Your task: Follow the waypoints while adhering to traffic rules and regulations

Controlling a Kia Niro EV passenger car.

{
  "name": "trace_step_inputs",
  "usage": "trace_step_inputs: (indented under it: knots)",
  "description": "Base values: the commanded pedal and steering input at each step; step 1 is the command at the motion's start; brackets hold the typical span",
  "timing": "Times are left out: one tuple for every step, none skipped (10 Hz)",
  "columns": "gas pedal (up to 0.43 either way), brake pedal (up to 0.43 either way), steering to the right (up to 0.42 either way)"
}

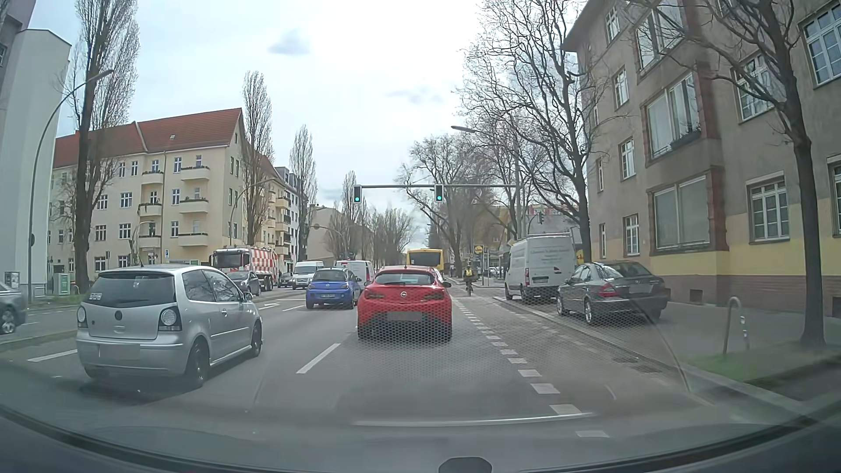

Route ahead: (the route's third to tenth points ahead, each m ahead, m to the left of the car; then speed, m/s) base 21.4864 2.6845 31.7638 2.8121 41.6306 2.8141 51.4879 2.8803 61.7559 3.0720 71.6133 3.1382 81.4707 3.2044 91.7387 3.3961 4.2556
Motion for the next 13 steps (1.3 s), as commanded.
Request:
trace_step_inputs:
  knots:
    - [0.287,0.000,0.003]
    - [0.260,0.000,0.002]
    - [0.240,0.000,0.003]
    - [0.209,0.000,0.002]
    - [0.197,0.000,0.002]
    - [0.189,0.000,0.001]
    - [0.177,0.000,0.001]
    - [0.177,0.000,0.001]
    - [0.177,0.000,0.001]
    - [0.177,0.000,0.001]
    - [0.150,0.000,0.000]
    - [0.130,0.000,-0.001]
    - [0.130,0.000,-0.001]
